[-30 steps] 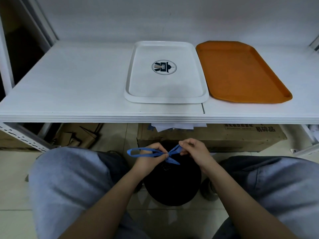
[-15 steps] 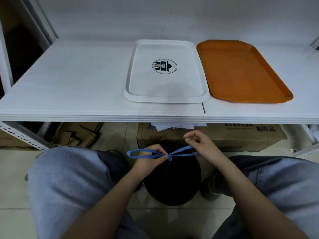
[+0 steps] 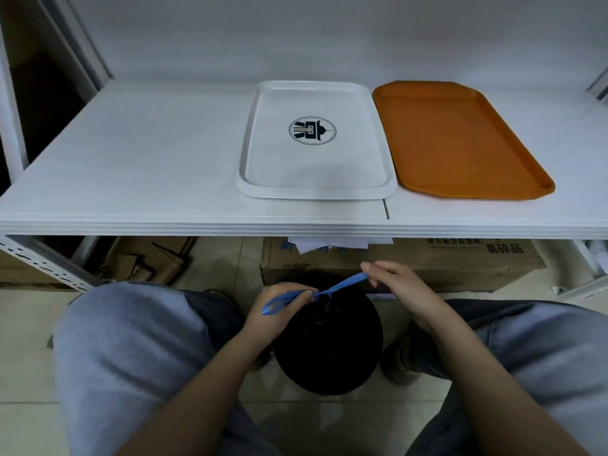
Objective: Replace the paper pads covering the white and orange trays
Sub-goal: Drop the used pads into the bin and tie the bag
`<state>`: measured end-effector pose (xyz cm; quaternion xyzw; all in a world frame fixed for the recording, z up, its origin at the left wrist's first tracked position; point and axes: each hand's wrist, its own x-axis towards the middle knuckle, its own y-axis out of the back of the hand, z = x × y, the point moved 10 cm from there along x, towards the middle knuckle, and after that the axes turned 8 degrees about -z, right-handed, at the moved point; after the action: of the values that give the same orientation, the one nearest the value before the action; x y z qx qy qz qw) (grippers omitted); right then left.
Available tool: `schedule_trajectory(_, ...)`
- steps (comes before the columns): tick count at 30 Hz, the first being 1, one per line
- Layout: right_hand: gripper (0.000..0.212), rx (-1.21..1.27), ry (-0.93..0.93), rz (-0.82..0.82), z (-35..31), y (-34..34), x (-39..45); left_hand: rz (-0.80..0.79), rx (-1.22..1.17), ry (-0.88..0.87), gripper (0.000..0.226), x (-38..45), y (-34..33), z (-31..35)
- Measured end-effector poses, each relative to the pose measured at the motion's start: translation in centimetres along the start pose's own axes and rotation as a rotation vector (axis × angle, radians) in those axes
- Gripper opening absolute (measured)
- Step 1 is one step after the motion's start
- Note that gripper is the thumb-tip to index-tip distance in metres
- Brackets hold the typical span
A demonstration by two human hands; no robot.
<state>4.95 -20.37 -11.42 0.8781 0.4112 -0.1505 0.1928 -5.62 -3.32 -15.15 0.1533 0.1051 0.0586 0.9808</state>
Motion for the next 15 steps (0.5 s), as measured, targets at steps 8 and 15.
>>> schedule_trajectory(8,0.046,1.153,-0.088,0.050,3.0,-4.6,1.3,-0.090,0.231,0.038,0.037,-0.9,-1.2,0.7)
schedule_trajectory(15,0.040,1.240,-0.153,0.233,6.3,-3.0,1.8,-0.175,0.113,0.258,0.036,-1.9,-1.3,-2.9)
